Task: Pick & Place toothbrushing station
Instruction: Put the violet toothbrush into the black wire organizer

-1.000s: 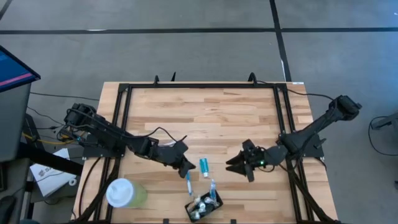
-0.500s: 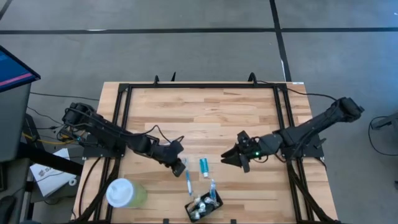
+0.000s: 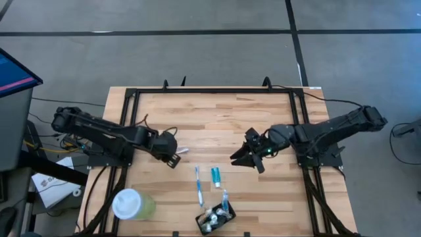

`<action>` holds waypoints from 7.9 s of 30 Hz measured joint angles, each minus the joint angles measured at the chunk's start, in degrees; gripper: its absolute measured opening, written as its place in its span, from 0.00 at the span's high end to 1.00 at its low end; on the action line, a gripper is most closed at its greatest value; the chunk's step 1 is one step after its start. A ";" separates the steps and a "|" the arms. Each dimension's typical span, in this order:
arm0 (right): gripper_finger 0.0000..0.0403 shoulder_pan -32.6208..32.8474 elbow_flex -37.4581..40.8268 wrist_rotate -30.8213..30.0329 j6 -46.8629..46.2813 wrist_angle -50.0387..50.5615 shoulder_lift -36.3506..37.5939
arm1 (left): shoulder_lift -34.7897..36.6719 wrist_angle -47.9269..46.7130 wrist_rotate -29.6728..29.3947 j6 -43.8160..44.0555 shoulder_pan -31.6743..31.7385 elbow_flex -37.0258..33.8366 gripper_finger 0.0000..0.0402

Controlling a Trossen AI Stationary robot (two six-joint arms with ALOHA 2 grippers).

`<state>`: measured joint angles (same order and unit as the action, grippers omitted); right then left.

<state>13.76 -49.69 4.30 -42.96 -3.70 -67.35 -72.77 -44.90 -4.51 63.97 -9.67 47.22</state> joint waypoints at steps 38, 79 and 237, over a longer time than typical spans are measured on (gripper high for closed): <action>0.60 -4.27 -0.18 3.18 2.47 7.21 3.41 | -11.21 2.03 1.27 -36.86 8.59 -0.09 0.55; 0.61 -3.90 -0.18 3.16 2.44 8.02 3.40 | -11.10 7.97 2.01 -30.46 9.12 -10.64 0.93; 0.98 34.19 -2.67 -38.34 32.80 -18.63 -3.20 | -6.25 40.14 -12.04 -30.82 -20.43 17.53 0.62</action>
<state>47.95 -52.36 -34.04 -10.16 -22.34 -70.55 -79.02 -4.76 -16.56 33.15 -30.11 64.75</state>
